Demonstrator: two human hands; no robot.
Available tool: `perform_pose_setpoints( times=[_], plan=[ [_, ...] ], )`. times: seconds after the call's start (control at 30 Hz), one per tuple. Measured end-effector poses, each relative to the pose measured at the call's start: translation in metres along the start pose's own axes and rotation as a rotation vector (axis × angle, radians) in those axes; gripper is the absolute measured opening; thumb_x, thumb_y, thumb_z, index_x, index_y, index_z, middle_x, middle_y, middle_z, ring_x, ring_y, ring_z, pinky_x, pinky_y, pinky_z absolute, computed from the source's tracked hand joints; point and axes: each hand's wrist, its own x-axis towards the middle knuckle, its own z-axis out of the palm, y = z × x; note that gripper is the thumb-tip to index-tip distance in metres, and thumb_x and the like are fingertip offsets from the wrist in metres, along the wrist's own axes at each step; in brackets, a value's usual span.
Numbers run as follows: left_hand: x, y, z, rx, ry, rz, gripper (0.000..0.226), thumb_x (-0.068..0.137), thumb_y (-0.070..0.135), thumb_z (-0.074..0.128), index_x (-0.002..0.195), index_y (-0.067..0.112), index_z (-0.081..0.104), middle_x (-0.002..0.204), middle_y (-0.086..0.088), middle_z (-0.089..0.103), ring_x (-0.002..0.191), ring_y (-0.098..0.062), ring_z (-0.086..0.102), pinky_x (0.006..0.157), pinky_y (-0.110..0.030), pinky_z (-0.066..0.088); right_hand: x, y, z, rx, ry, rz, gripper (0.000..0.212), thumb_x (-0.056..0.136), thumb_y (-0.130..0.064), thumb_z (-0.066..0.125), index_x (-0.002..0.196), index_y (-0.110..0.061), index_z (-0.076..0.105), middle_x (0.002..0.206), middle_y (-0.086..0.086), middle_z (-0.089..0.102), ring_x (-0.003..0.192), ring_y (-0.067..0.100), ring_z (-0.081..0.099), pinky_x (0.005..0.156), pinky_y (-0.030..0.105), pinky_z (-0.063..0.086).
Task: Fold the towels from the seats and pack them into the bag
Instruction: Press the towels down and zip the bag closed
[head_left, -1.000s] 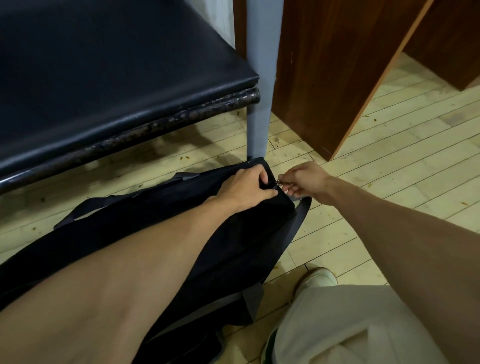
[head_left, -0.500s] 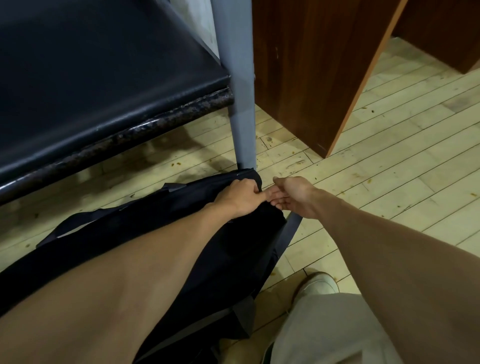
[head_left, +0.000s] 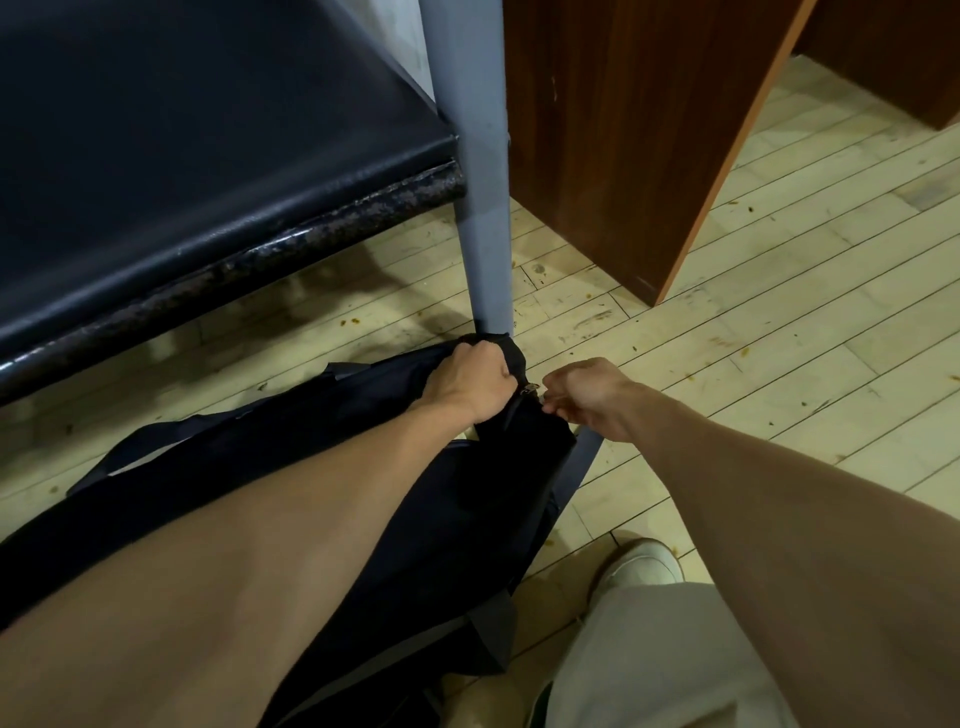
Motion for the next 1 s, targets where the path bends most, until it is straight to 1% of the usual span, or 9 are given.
perform_pose_setpoints(
  times=[0.1,0.17,0.23,0.33,0.5,0.6,0.73,0.9,1.0],
  plan=[
    [-0.005,-0.006,-0.004,-0.062,-0.028,0.043,0.019,0.089,0.014,0.055,0.076,0.024,0.065,0.096,-0.003,0.068,0.09,-0.022,0.064,0.079,-0.034,0.055,0.005,-0.001,0.006,-0.08,0.014,0.01,0.019,0.094,-0.02,0.063,0.098,-0.002,0.06,0.078,0.009,0.06,0.059,0.014,0.055,0.051,0.023,0.043],
    [-0.006,-0.007,-0.008,-0.106,-0.044,0.044,0.02,0.089,0.01,0.055,0.079,0.019,0.07,0.084,0.001,0.068,0.083,-0.019,0.064,0.077,-0.028,0.053,0.008,-0.003,0.011,-0.147,0.034,0.02,0.022,0.091,-0.025,0.067,0.089,-0.006,0.058,0.078,0.007,0.059,0.059,0.015,0.053,0.051,0.025,0.042],
    [-0.006,-0.008,-0.009,-0.152,-0.045,0.03,0.022,0.088,0.006,0.052,0.083,0.011,0.074,0.07,0.007,0.062,0.072,-0.017,0.061,0.07,-0.024,0.052,0.009,-0.005,0.014,-0.224,0.055,0.013,0.02,0.089,-0.022,0.07,0.088,-0.005,0.06,0.075,0.008,0.058,0.059,0.016,0.052,0.05,0.025,0.041],
    [-0.01,-0.011,-0.012,-0.164,-0.046,0.035,0.023,0.087,0.006,0.053,0.084,0.011,0.075,0.069,0.009,0.062,0.068,-0.013,0.062,0.063,-0.021,0.047,0.008,-0.008,0.014,-0.264,0.064,-0.022,0.02,0.086,-0.015,0.073,0.097,0.001,0.068,0.075,0.012,0.06,0.06,0.02,0.052,0.056,0.027,0.044],
    [-0.012,-0.007,-0.007,-0.223,-0.048,0.055,0.007,0.086,0.024,0.068,0.08,0.022,0.068,0.086,0.002,0.067,0.092,-0.016,0.064,0.084,-0.031,0.052,-0.005,-0.016,-0.001,-0.043,0.079,-0.057,0.01,0.08,-0.002,0.076,0.08,0.003,0.068,0.068,0.011,0.065,0.052,0.015,0.056,0.048,0.02,0.048],
    [-0.011,0.005,-0.002,-0.255,-0.04,0.088,0.033,0.081,0.045,0.071,0.08,0.012,0.068,0.082,-0.005,0.068,0.085,-0.021,0.065,0.082,-0.037,0.053,-0.012,-0.021,-0.012,-0.009,0.063,-0.126,0.008,0.074,0.001,0.078,0.078,0.002,0.072,0.065,0.009,0.067,0.052,0.014,0.056,0.047,0.021,0.046],
    [-0.003,0.017,0.002,-0.107,-0.015,0.132,0.053,0.08,0.054,0.069,0.053,0.013,0.05,0.056,-0.003,0.052,0.066,-0.024,0.06,0.065,-0.038,0.049,-0.018,-0.025,-0.016,-0.083,0.052,-0.203,0.012,0.069,0.001,0.079,0.064,-0.007,0.072,0.061,0.006,0.064,0.056,0.013,0.052,0.049,0.021,0.04],
    [-0.001,0.016,0.006,0.118,0.068,0.225,0.03,0.095,0.038,0.055,0.093,0.009,0.058,0.092,-0.012,0.062,0.087,-0.031,0.062,0.069,-0.04,0.051,-0.02,-0.03,-0.017,-0.15,0.051,-0.256,0.01,0.068,-0.005,0.081,0.076,-0.003,0.075,0.067,0.002,0.065,0.066,0.011,0.052,0.059,0.019,0.042],
    [-0.005,0.015,0.009,0.15,0.125,0.243,0.027,0.1,0.03,0.046,0.109,0.008,0.059,0.1,-0.014,0.061,0.091,-0.032,0.061,0.067,-0.038,0.046,-0.016,-0.031,-0.015,-0.153,0.033,-0.247,0.008,0.073,-0.012,0.081,0.078,-0.008,0.076,0.067,-0.004,0.066,0.068,0.009,0.051,0.063,0.02,0.041]
  ],
)
